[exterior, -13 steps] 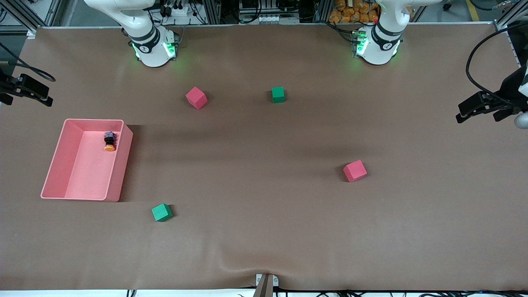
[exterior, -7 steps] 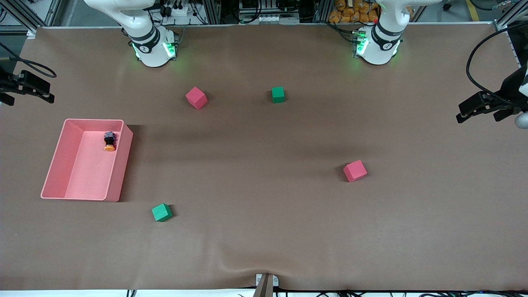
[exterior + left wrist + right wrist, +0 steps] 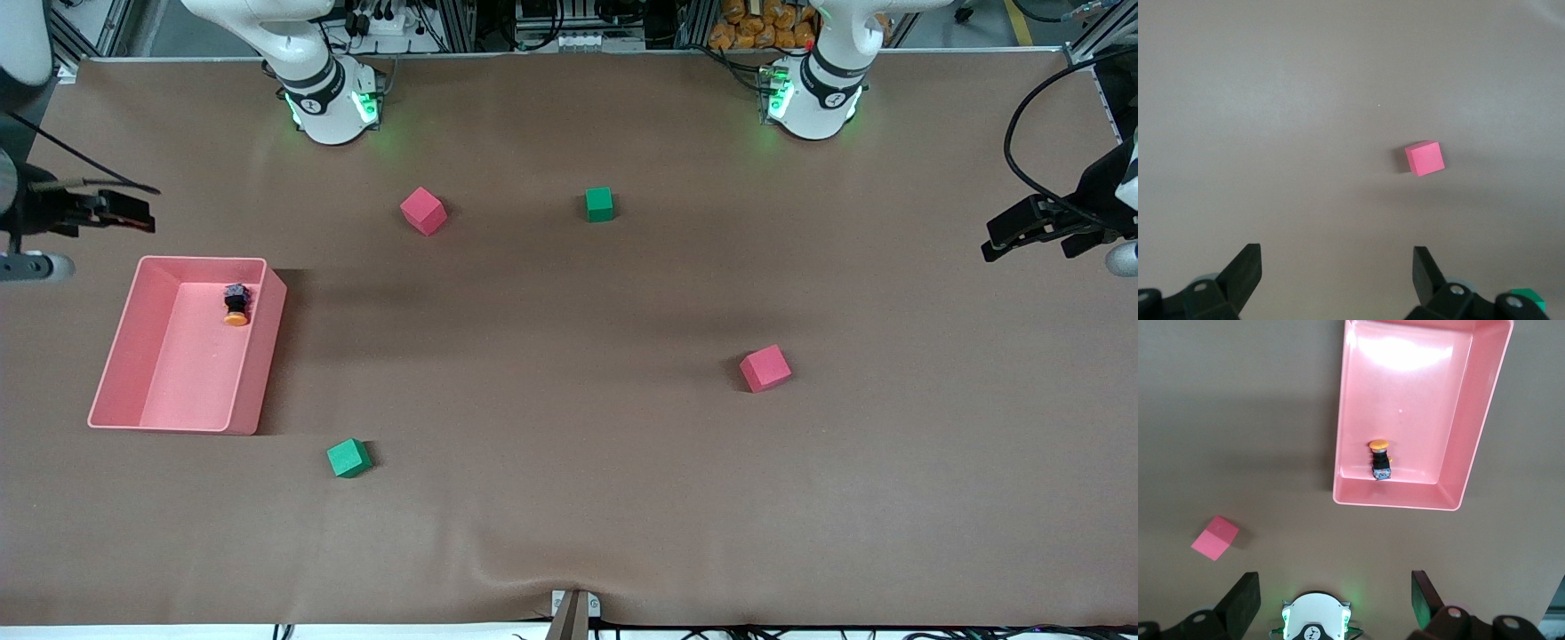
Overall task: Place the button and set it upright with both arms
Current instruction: 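Reach the right gripper into the pink tray above the yellow button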
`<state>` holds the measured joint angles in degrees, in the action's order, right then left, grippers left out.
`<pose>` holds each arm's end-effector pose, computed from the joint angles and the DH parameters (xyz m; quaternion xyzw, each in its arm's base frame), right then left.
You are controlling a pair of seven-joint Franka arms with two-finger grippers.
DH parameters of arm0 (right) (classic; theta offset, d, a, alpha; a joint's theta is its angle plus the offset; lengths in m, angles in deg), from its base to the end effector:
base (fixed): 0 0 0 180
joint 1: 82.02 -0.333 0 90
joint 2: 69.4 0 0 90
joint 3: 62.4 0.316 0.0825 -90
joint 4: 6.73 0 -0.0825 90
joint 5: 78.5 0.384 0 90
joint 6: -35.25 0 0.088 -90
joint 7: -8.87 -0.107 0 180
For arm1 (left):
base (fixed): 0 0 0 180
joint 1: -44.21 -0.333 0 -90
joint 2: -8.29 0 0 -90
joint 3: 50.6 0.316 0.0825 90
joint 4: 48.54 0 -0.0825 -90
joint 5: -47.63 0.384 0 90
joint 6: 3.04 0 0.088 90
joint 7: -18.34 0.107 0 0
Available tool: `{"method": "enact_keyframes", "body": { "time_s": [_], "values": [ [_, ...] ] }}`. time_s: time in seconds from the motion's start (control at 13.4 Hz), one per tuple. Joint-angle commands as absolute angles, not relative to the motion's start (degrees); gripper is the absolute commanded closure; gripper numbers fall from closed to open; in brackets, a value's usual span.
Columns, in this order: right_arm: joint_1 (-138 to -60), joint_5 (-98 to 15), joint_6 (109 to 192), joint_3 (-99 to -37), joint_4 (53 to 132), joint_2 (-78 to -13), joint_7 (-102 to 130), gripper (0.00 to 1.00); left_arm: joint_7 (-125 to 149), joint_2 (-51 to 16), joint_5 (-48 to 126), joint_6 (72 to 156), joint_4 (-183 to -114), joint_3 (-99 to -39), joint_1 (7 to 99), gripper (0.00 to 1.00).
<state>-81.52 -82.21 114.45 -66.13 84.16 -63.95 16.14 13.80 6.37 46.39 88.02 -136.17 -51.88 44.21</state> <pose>0.5535 -0.0473 0.5516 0.9879 0.0246 -0.1516 0.0203 0.5670 -0.0147 0.6270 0.9994 0.0285 0.0126 0.0118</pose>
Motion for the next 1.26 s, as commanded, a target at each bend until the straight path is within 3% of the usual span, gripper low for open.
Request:
{"method": "enact_keyframes", "body": {
  "time_s": [0.0,0.67,1.19],
  "values": [
    [-79.2,-83.3,117.3,-65.5,89.8,-65.0,16.1,0.00,15.1,6.4,46.0,87.1,-135.6,-52.0,43.9,0.00],
    [-74.9,-84.7,141.8,-65.5,106.8,-64.7,19.2,0.00,15.2,6.3,46.0,87.1,-135.6,-52.0,43.8,0.00],
    [-70.2,-84.6,159.1,-65.5,114.8,-58.9,30.9,0.00,15.2,6.3,46.0,87.1,-135.6,-52.0,43.8,0.00]
  ]
}}
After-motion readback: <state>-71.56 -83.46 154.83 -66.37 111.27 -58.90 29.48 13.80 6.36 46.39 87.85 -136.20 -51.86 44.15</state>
